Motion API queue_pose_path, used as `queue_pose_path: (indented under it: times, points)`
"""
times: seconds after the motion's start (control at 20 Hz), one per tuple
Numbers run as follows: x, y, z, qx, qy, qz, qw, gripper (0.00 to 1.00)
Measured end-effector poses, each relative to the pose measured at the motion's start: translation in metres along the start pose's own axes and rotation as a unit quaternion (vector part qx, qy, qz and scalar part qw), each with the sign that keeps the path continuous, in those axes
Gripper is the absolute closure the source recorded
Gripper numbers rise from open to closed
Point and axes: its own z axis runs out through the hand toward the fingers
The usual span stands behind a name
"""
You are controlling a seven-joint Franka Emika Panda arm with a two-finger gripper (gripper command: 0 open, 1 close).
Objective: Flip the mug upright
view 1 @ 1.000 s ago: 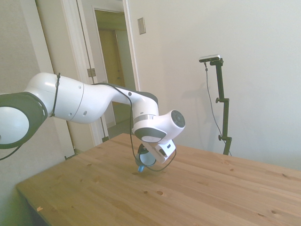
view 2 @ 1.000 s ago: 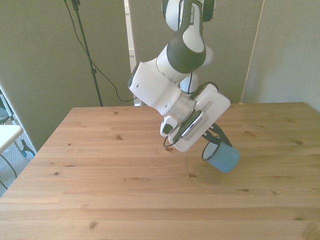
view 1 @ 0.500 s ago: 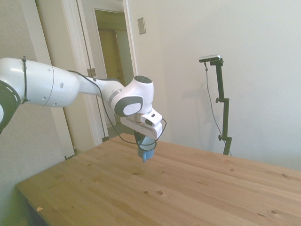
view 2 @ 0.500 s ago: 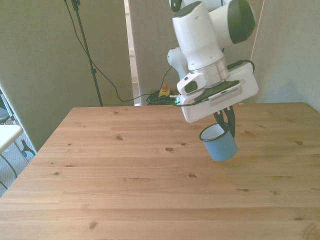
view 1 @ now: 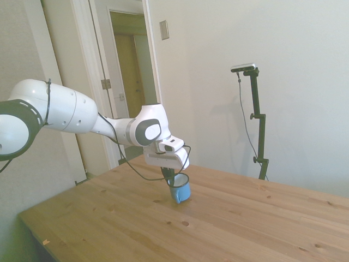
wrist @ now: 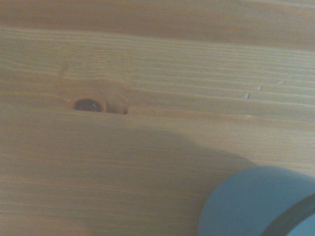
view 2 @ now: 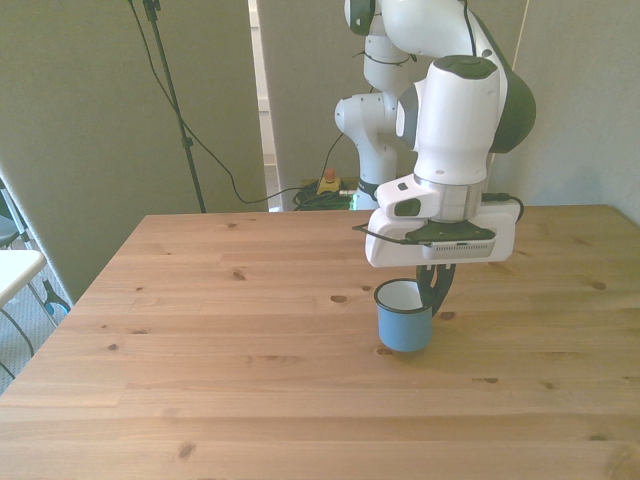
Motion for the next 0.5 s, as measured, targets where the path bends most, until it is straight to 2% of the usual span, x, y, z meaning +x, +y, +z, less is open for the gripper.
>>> queue_pose_path:
  times: [0.15, 0.2, 0.5]
  points:
    - [0.0036, 0.0015, 0.0036, 0.002, -0.010, 0.008, 0.9999, 1.00]
    - [0.0049, 0.0021, 0.0049, 0.002, -0.013, 0.011, 0.9999, 0.00]
    - [0.0091, 0.0047, 0.0108, 0.001, -0.032, 0.021, 0.9993, 0.00]
